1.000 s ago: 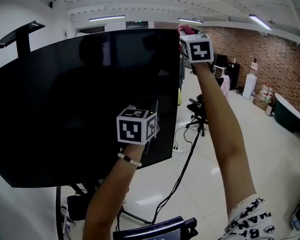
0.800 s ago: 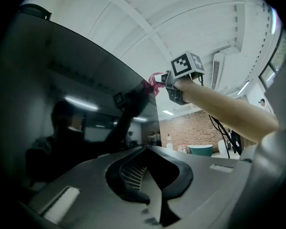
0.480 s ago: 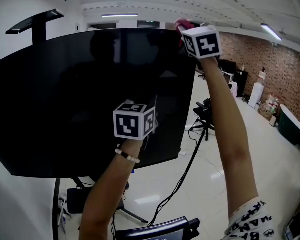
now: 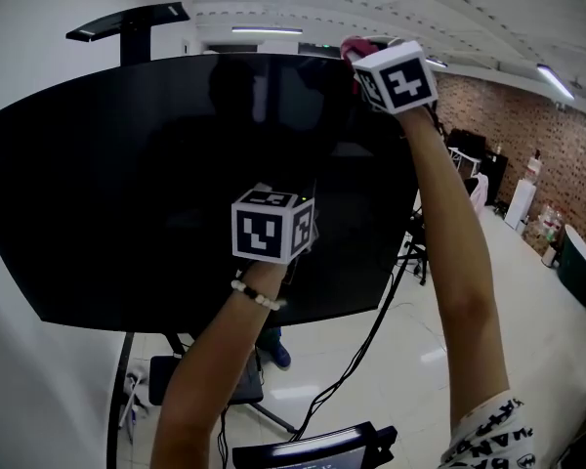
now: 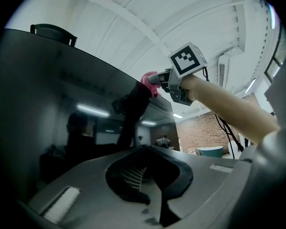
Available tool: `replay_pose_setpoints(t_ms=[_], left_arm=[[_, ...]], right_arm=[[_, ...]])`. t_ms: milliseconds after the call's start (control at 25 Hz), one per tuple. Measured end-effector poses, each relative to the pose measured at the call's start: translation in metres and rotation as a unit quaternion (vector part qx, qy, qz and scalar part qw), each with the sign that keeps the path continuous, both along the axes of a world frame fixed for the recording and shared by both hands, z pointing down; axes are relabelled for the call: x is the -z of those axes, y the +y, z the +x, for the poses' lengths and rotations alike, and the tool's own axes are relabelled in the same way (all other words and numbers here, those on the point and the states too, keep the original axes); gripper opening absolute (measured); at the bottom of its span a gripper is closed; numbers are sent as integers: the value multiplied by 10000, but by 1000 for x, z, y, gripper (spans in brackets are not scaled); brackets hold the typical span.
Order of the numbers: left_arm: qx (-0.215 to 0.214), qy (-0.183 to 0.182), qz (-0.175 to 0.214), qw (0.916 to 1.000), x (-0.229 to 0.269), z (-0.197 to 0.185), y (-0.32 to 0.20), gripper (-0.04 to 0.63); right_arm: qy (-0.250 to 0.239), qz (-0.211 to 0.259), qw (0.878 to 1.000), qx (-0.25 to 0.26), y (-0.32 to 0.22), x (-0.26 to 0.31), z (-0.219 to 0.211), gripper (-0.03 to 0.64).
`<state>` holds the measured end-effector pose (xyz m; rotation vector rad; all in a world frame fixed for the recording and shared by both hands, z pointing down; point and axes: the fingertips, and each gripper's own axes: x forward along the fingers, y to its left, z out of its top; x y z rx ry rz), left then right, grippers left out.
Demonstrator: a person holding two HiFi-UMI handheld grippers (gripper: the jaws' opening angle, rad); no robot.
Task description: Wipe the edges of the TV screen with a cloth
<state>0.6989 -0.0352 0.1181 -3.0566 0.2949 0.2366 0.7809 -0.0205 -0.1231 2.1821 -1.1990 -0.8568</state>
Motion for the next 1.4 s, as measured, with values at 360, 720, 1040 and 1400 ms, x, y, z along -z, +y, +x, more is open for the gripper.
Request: replay_pose_setpoints(t_ms=[360, 720, 1040, 1400], left_arm=[[162, -79, 159, 9997, 3, -109, -62, -12], [397, -66, 143, 9991, 6, -222, -133, -12], [666, -68, 57, 9977, -2, -306, -186, -12], [1178, -45, -174, 9929, 21, -421, -308, -11]], right_arm=[[309, 223, 9990, 231, -78, -10, -124, 126], [644, 267, 9961, 544, -149, -18, -261, 126], [677, 121, 9942, 831, -211, -27, -352, 126], [621, -153, 9912, 1163, -344, 0, -467, 126]])
